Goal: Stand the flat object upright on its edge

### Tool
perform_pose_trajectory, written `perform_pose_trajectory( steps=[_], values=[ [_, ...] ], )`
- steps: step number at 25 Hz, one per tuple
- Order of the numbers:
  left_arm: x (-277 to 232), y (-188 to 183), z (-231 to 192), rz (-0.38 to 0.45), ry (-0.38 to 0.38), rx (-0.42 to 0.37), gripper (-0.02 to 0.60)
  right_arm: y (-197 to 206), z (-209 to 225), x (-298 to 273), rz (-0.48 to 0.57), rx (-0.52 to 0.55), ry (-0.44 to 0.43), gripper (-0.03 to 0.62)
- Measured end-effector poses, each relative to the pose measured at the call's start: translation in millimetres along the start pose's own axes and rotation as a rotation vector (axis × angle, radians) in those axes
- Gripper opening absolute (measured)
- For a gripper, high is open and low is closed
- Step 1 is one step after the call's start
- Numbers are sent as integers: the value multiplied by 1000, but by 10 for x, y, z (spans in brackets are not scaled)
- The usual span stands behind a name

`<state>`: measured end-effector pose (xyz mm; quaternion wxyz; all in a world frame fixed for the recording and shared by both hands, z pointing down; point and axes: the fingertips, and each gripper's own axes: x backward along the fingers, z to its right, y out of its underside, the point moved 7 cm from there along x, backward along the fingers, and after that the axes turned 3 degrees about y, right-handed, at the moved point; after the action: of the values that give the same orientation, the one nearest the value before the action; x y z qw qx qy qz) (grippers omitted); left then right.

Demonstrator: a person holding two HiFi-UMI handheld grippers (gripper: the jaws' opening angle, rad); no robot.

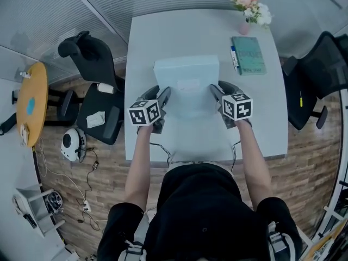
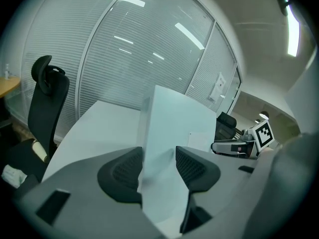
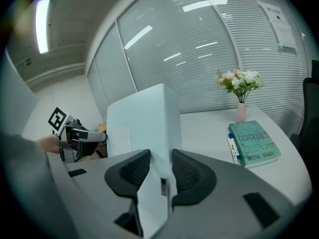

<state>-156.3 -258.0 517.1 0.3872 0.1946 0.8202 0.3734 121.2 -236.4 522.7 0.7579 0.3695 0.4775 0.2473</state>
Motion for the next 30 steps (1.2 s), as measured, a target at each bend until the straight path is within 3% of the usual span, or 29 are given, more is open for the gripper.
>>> perform_pose_trajectory(
  steps=[18, 30],
  values=[
    [-45, -345, 16, 56, -23, -106, 192, -397, 39, -60, 72, 101, 41, 149],
    [-217, -393, -6, 106, -52, -181, 181, -379, 150, -168, 88, 124, 82, 141]
  ],
)
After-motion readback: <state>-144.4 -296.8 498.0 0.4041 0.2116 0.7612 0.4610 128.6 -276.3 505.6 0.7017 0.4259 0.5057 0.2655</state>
